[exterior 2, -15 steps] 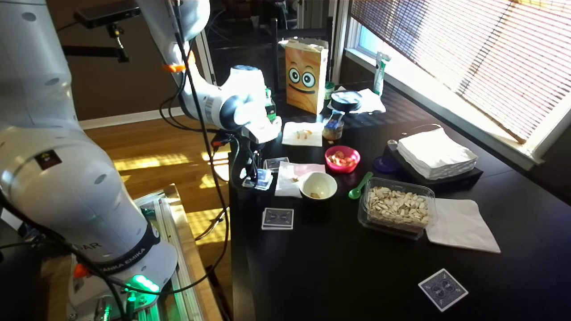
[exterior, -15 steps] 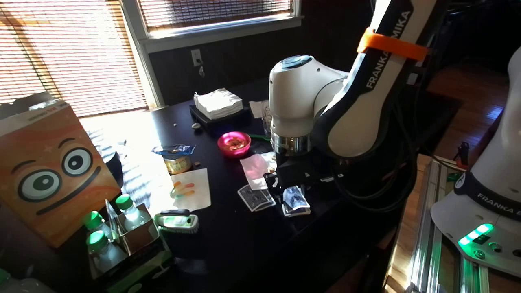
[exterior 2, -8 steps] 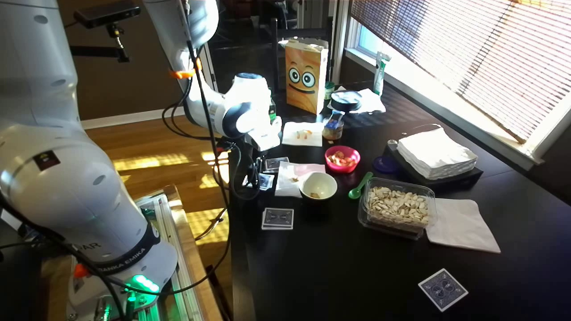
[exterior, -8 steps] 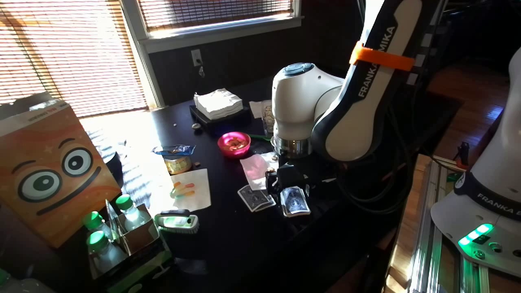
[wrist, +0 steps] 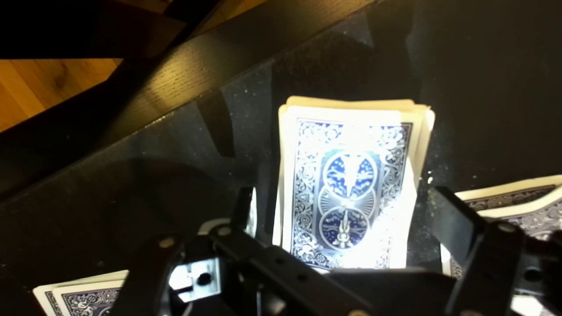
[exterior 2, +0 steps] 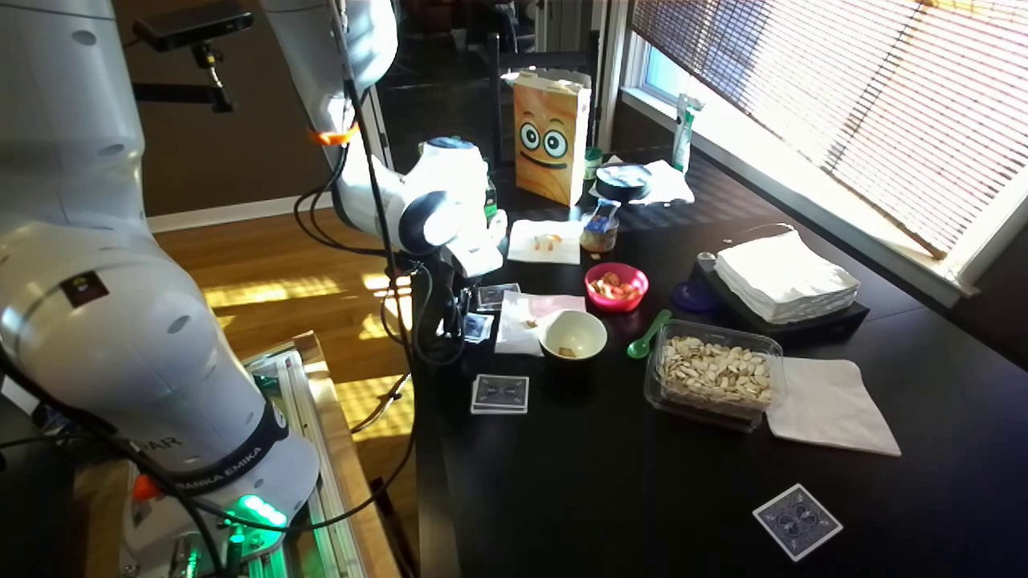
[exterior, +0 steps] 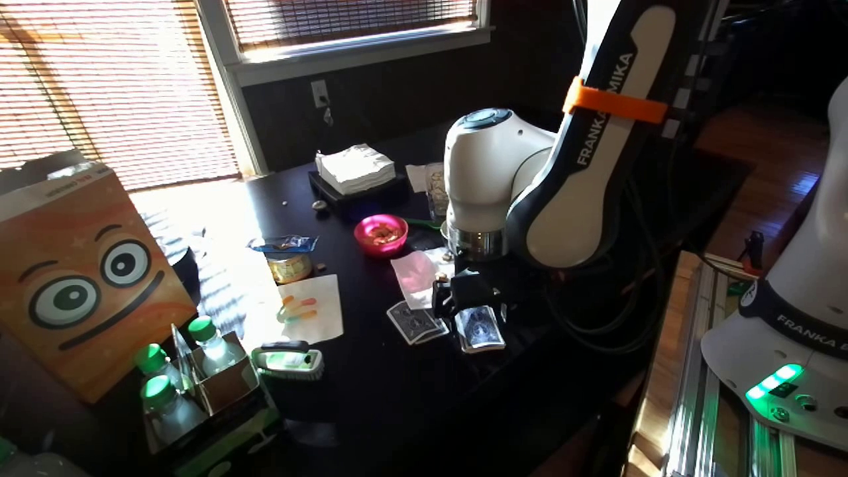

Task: Pick up one card from the left pile of cards, put it on the pile in the middle, pick up the middle pile of cards and put them on the cards on the right

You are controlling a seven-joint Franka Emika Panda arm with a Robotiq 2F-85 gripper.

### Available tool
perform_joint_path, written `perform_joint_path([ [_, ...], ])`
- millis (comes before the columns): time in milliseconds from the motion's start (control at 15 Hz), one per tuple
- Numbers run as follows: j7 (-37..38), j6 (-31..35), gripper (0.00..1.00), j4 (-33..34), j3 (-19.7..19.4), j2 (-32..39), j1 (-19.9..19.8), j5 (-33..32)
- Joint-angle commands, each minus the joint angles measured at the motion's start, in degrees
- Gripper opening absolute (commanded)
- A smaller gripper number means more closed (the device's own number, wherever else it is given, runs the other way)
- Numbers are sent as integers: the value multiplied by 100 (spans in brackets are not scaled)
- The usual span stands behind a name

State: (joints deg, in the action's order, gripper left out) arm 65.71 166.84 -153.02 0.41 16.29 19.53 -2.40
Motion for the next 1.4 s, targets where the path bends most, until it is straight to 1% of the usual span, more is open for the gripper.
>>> perform_joint_path([
  [0, -66, 166, 100, 2, 59, 104, -12, 212],
  [267, -147, 200, 100, 42, 132, 194, -41, 346],
  [333, -152, 214, 99, 45, 136, 208, -36, 363],
  [400, -161, 227, 93, 47, 144, 222, -36, 391],
  [467, -173, 241, 90, 52, 150, 236, -37, 419],
  [533, -196, 278, 80, 56, 163, 238, -40, 454],
  [600, -203, 287, 80, 57, 170, 240, -39, 473],
  [733, -224, 315, 71, 60, 178, 235, -36, 506],
  [800, -228, 308, 74, 57, 174, 228, -35, 514],
  [1000, -229, 297, 73, 52, 160, 215, -25, 516],
  [1200, -210, 276, 69, 38, 125, 176, 4, 485],
  [1333, -203, 266, 65, 25, 103, 142, 19, 460],
])
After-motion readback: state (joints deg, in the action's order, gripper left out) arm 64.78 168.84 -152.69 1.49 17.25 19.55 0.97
